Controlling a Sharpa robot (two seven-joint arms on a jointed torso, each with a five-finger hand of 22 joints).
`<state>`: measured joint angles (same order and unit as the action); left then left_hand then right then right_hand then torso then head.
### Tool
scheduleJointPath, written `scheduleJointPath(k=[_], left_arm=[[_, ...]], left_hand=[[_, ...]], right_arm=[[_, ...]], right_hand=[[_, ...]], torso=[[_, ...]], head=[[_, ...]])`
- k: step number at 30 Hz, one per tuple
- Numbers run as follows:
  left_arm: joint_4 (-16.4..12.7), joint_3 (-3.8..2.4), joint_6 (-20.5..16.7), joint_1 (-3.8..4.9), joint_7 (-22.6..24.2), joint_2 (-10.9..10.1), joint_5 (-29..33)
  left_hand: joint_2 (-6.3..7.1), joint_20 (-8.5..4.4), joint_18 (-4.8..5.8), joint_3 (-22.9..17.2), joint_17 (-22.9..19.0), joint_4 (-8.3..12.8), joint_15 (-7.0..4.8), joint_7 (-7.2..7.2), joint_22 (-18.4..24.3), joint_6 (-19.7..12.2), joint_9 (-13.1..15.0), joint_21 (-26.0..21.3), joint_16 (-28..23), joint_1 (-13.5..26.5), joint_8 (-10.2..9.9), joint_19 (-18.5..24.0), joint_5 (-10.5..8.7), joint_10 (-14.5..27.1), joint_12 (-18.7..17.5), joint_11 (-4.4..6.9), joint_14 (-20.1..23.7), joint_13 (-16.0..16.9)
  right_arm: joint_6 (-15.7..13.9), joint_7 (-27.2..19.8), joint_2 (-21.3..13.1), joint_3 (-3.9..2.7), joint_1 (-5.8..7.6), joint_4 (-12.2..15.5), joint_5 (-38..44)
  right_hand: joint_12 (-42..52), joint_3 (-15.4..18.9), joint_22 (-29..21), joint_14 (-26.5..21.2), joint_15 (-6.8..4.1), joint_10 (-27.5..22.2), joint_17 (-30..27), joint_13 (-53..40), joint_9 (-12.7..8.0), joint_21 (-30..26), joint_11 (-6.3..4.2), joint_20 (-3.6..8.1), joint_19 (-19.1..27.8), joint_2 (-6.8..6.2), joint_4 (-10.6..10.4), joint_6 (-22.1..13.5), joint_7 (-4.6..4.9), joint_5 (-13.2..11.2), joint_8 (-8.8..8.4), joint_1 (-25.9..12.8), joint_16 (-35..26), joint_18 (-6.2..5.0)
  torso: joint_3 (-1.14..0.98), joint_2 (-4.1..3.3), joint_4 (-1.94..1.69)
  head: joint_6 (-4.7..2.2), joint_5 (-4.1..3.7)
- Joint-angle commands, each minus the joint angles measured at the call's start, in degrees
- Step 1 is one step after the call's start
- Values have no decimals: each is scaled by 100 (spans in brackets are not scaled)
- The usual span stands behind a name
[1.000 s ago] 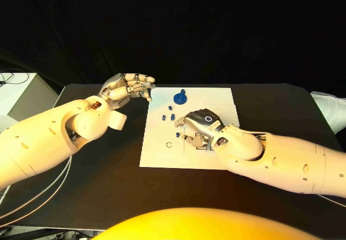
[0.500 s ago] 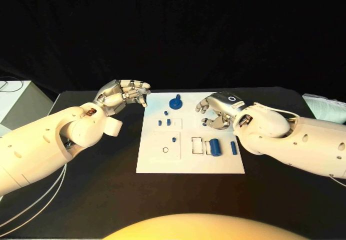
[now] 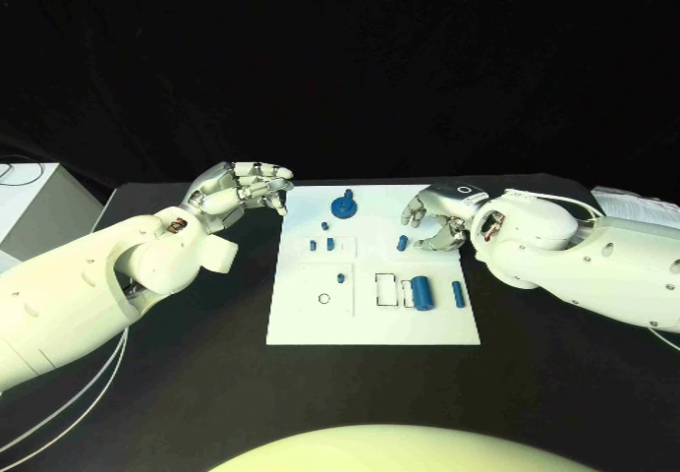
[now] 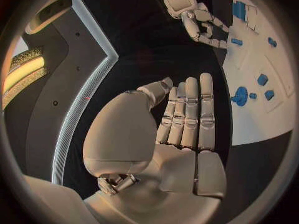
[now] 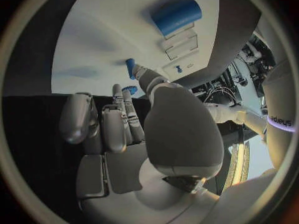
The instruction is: Assemble the parts on the task board
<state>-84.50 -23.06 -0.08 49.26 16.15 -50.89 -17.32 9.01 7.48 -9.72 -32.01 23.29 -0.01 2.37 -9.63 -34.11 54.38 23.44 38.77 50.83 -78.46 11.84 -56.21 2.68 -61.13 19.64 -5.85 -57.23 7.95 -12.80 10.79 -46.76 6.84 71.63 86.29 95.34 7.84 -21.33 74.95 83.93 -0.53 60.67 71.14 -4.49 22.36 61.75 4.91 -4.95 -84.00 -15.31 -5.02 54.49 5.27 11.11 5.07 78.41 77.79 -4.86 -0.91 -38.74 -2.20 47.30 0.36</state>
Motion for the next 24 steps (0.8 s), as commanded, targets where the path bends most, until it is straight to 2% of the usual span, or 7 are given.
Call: scheduleJointPath(k=[1, 6, 14, 19, 24], left_arm=[[-6, -3, 113, -4, 36, 5, 31], [-6, -3, 112, -4, 36, 5, 31], [-9, -3, 111, -4, 34, 6, 31], [-11, -3, 108, -4, 31, 0, 31], [-13, -3, 107, -4, 30, -2, 31]], left_hand=[[-13, 16, -72, 28, 7, 10, 12, -48, 7, -8, -9, -27, -29, -43, -31, -27, 20, -11, -32, -49, -23, 5], [-13, 16, -72, 28, 7, 10, 12, -48, 7, -8, -9, -27, -29, -43, -31, -27, 20, -11, -32, -49, -23, 5], [-13, 16, -72, 28, 7, 10, 12, -48, 7, -8, -9, -27, -29, -43, -31, -27, 20, -11, -32, -49, -23, 5], [-15, 18, -72, 34, 12, 6, 13, -48, 11, -6, -10, -35, -37, -42, -34, -26, 20, -15, -41, -49, -22, 8], [-15, 18, -72, 34, 12, 6, 13, -48, 11, -6, -10, -35, -37, -42, -34, -26, 20, -15, -41, -49, -22, 8]], right_arm=[[190, -104, 67, 4, -5, -70, 183], [78, -108, 171, 13, -19, -139, 251], [51, -124, 326, 37, -55, -251, 281], [118, -103, 364, 51, -93, -303, 289], [160, -95, 391, 59, -113, -312, 312]], right_hand=[[-26, 50, 57, 227, 36, -47, -10, -3, -9, -20, 4, 27, -407, 5, 0, -17, -5, -9, -23, 50, 17, 39], [-1, 61, 64, 226, 37, -23, -12, -13, -12, -8, 2, 25, -408, 60, -21, 4, -2, -1, -16, 106, 18, 41], [96, -144, 75, 230, 14, 175, -11, -44, -14, 13, -26, 31, -415, 147, -118, 193, 65, 53, 53, 201, 30, 40], [94, -452, 94, 232, -12, 359, -10, -48, 1, 47, -61, 49, -419, 117, -217, 430, 142, 68, 147, 191, 40, 41], [72, -568, 93, 231, -19, 419, -14, -46, 9, 44, -71, 56, -418, 84, -245, 511, 167, 71, 179, 179, 41, 40]], torso=[[1, -1, -5], [0, 0, -6], [2, -1, -1], [-2, 1, 2], [-1, 1, 3]], head=[[3, 0], [6, -2], [9, -9], [24, -5], [32, -7]])
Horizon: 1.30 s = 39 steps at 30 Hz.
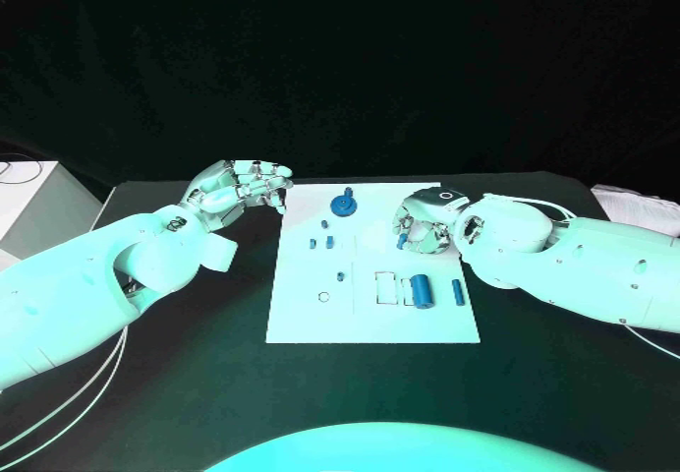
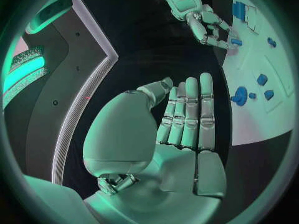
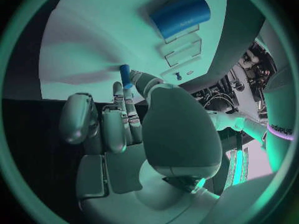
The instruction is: Assemble the parts on the task board
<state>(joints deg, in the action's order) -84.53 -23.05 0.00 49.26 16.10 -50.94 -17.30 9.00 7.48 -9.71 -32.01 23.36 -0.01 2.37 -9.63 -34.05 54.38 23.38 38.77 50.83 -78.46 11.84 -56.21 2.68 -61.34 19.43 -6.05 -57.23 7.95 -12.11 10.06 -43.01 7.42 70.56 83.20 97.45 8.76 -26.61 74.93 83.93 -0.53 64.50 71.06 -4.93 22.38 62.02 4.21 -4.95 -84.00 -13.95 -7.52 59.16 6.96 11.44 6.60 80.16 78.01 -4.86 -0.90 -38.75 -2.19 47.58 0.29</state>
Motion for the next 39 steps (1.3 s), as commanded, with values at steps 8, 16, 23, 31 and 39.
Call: scheduleJointPath(k=[8, 16, 23, 31, 39], left_arm=[[-12, -4, 97, -3, 32, 5, 30], [-14, -4, 85, -3, 27, 0, 30], [-14, -4, 83, -3, 25, -3, 30], [-11, -4, 84, -3, 26, 1, 30], [3, -4, 83, -3, 26, 6, 31]], left_hand=[[-15, 18, -72, 35, 5, 6, 13, -48, 5, -6, -5, -35, -37, -42, -34, -26, 20, 6, -20, -28, -22, 8], [-20, 20, -73, 39, 10, 0, 14, -49, 9, -6, -6, -41, -42, -39, -37, -27, 20, 4, -28, -29, -23, 10], [-20, 20, -73, 39, 10, 0, 14, -49, 9, -6, -6, -41, -42, -39, -37, -27, 20, 4, -28, -29, -23, 10], [-20, 20, -73, 39, 10, 0, 14, -49, 9, -6, -6, -41, -42, -39, -37, -27, 20, 4, -28, -29, -23, 10], [-20, 20, -73, 39, 10, 0, 14, -49, 9, -6, -6, -41, -42, -39, -37, -27, 20, 4, -28, -29, -23, 10]], right_arm=[[119, -7, 63, 10, -33, -42, 173], [28, -2, 90, 14, -64, -54, 191], [-227, 152, 91, 15, -76, -39, 368], [-442, 254, 73, 15, -84, 20, 552], [-500, 333, -67, -5, -58, 288, 601]], right_hand=[[-43, -144, 105, 232, -27, 81, -1, -1, 17, 35, -10, 63, -420, -52, -11, 108, -13, 42, 55, 1, 26, 42], [-47, -255, 115, 233, -40, 167, -2, -7, 30, 52, -28, 72, -422, -30, -30, 162, -14, 38, 83, -10, 29, 43], [-40, -849, 242, 253, -132, 588, 59, -87, 184, 286, -141, 143, -440, 320, 204, 423, -49, -370, 286, 214, 82, 73], [-100, -1259, 320, 259, -139, 741, 88, -185, 292, 412, -154, 162, -439, 398, 449, 418, -46, -806, 363, 205, 107, 96], [-98, -1304, 329, 257, -147, 802, 75, -219, 329, 424, -165, 166, -439, 382, 489, 451, -55, -832, 403, 163, 101, 97]], torso=[[-1, 0, -5], [-3, -1, -5], [1, 5, -2], [-2, 4, 3], [-1, 8, 3]], head=[[31, -15], [48, -4], [58, -2], [58, -3], [59, -1]])
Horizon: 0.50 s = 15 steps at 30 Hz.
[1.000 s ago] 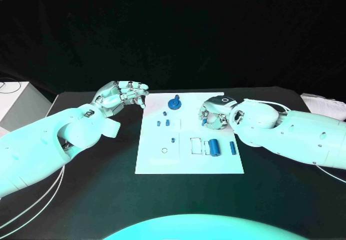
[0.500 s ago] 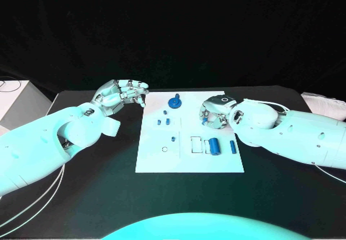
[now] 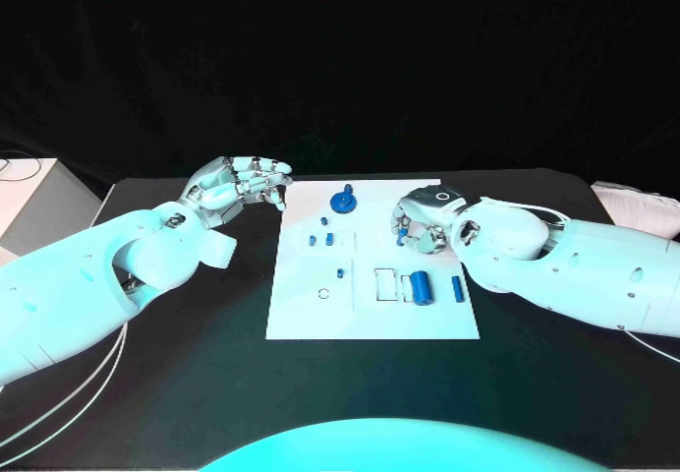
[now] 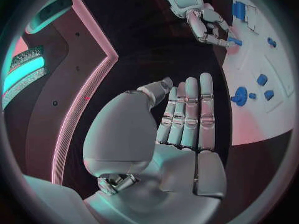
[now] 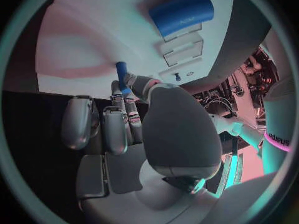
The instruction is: Assemble the parts on the task board
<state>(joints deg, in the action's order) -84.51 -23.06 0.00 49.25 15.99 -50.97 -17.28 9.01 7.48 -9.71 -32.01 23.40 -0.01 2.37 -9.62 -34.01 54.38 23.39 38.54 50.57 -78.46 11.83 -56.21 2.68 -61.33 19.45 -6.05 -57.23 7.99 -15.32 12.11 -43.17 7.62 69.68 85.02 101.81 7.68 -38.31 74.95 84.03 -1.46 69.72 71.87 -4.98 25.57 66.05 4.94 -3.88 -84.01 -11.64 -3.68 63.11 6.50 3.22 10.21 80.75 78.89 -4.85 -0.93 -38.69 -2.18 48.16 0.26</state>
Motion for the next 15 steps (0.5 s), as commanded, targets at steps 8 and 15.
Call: scheduleJointPath(k=[8, 15], left_arm=[[27, -3, 84, -3, 36, 28, 39], [40, -3, 74, -3, 47, 48, 77]], left_hand=[[-20, 20, -73, 39, 6, 0, 14, -49, 5, -6, -7, -19, -16, -39, -37, -28, 20, 4, -30, -29, -23, 6], [-20, 20, -73, 39, 6, 0, 14, -49, 5, -6, -7, -19, -16, -39, -37, -28, 20, 4, -30, -29, -23, 6]], right_arm=[[-198, 219, -315, -139, 200, 730, 104], [-247, 205, -236, -179, 243, 1198, 85]], right_hand=[[9, -140, 337, 246, -57, 290, -9, -221, 18, 39, -241, 62, -439, 142, 113, 63, -11, -6, 50, 92, 10, 99], [4, -151, 344, 246, -61, 297, -6, -227, 25, 52, -243, 64, -440, 131, 125, 65, -13, 7, 57, 81, 12, 100]], torso=[[6, 12, 4], [-5, 7, 7]], head=[[-4, 24], [-33, 99]])
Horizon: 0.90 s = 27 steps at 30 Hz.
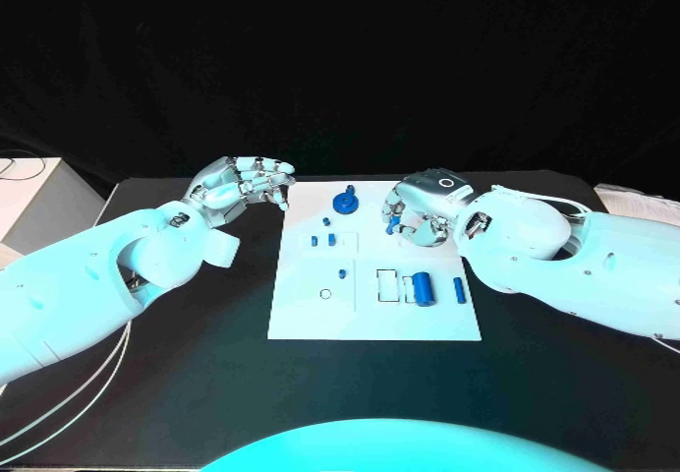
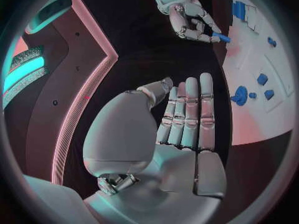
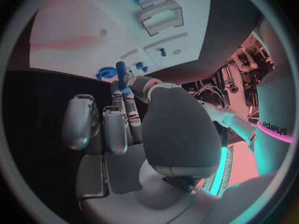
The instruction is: Assemble the parts on the task board
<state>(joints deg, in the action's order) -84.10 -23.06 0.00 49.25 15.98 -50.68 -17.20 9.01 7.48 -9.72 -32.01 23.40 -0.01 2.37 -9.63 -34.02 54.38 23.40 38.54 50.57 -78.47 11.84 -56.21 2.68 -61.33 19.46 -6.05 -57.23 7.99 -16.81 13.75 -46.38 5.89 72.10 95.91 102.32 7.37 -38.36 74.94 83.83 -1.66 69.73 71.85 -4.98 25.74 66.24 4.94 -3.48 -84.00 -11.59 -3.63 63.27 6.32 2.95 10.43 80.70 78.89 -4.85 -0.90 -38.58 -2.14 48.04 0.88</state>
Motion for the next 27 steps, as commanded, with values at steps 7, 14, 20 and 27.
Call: scheduleJointPath(k=[7, 14, 20, 27], left_arm=[[12, -3, 61, -2, 76, 58, 101], [34, -2, 47, -2, 85, 86, 106], [32, -2, 45, -2, 84, 93, 107], [32, -2, 45, -2, 80, 92, 108]], left_hand=[[-28, 24, -72, 54, 19, -18, 17, -49, 16, -1, -10, -35, -26, -26, -43, -33, 18, -5, -47, -30, -29, 13], [-27, 25, -72, 58, 22, -21, 17, -47, 18, -1, -10, -39, -27, -23, -44, -34, 19, -7, -51, -30, -31, 14], [-27, 25, -72, 58, 22, -21, 17, -47, 18, -1, -10, -39, -27, -23, -44, -34, 19, -7, -51, -30, -31, 14], [-27, 25, -72, 58, 22, -21, 17, -47, 18, -1, -10, -39, -27, -23, -44, -34, 19, -7, -51, -30, -31, 14]], right_arm=[[-172, -51, 578, 43, -181, 210, 118], [-216, -160, 1043, 90, -462, 97, 148], [-182, -209, 1265, 138, -611, -41, 153], [-102, -227, 1329, 216, -689, -190, 153]], right_hand=[[25, -162, 339, 263, -43, 292, -20, -231, 13, 18, -241, 26, -439, 121, 132, 41, 6, 49, 35, 80, 3, 97], [6, -195, 333, 259, -43, 287, -30, -239, 22, 2, -236, 28, -438, 112, 160, 29, 12, 85, 36, 71, -3, 95], [0, -208, 335, 258, -43, 288, -32, -242, 27, 5, -234, 29, -438, 107, 173, 26, 15, 100, 37, 68, -4, 95], [-4, -217, 337, 257, -43, 289, -34, -245, 30, 8, -232, 29, -438, 104, 182, 25, 17, 111, 39, 65, -5, 96]], torso=[[1, 7, 0], [-2, -8, -25], [8, -11, -23], [-4, -13, -26]], head=[[-34, 115], [-12, 204], [17, 251], [52, 286]])
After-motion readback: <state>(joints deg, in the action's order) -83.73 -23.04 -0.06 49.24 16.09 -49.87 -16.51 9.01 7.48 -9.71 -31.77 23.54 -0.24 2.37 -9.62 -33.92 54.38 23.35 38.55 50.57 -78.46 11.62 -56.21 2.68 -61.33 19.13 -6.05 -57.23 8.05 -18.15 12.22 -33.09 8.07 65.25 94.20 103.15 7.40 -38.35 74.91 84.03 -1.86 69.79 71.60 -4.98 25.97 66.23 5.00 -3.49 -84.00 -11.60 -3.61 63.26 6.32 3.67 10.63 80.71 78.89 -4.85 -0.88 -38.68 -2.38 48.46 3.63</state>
